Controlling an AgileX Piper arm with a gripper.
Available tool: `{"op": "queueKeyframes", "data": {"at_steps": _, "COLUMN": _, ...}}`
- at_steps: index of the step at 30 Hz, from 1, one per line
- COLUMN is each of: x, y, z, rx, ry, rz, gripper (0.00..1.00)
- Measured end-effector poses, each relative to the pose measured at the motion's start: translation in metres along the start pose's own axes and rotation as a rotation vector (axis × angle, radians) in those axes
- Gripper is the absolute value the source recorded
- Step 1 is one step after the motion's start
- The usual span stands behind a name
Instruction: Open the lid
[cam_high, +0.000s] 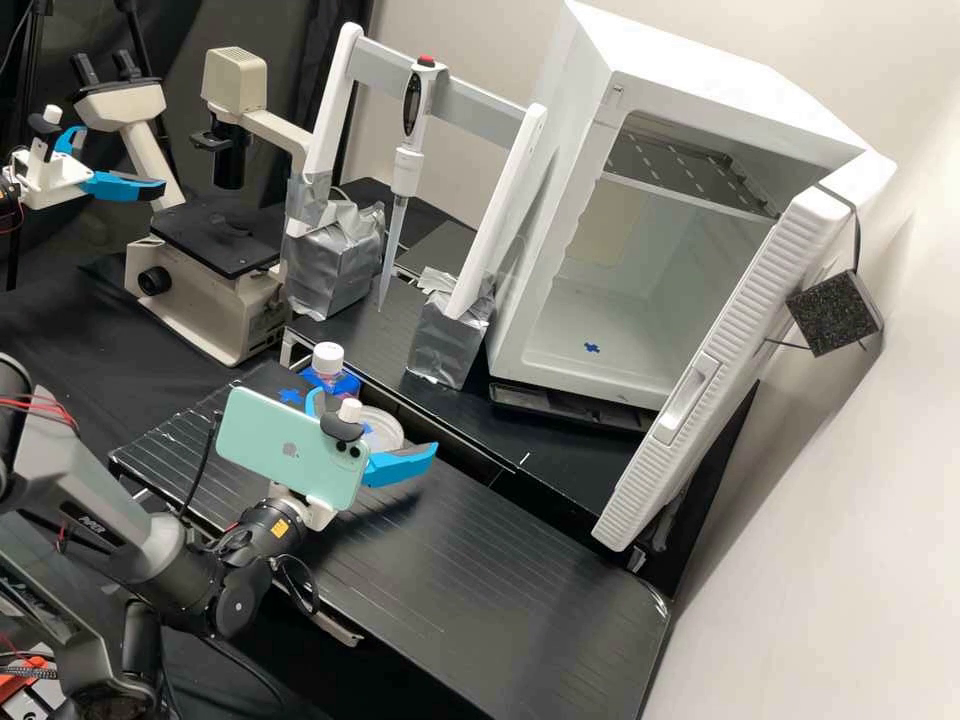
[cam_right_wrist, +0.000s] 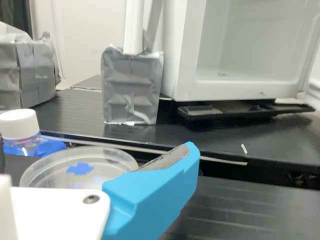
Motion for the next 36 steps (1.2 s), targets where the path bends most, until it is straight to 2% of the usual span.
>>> {"op": "queueKeyframes", "data": {"at_steps": 4, "x": 0.002, "y": -0.003, "z": 0.005, "rx": 0.027, "ry": -0.021, "rz": -0.022, "gripper": 1.0}}
{"op": "queueKeyframes", "data": {"at_steps": 15, "x": 0.003, "y": -0.004, "z": 0.006, "rx": 0.031, "ry": -0.023, "rz": -0.031, "gripper": 1.0}}
{"op": "queueKeyframes", "data": {"at_steps": 16, "x": 0.003, "y": -0.004, "z": 0.006, "rx": 0.031, "ry": -0.023, "rz": -0.031, "gripper": 0.0}}
{"op": "queueKeyframes", "data": {"at_steps": 26, "x": 0.004, "y": -0.007, "z": 0.003, "rx": 0.029, "ry": 0.0, "rz": -0.052, "gripper": 0.0}}
{"op": "queueKeyframes", "data": {"at_steps": 36, "x": 0.007, "y": -0.011, "z": -0.001, "rx": 0.0, "ry": 0.031, "rz": -0.073, "gripper": 0.0}}
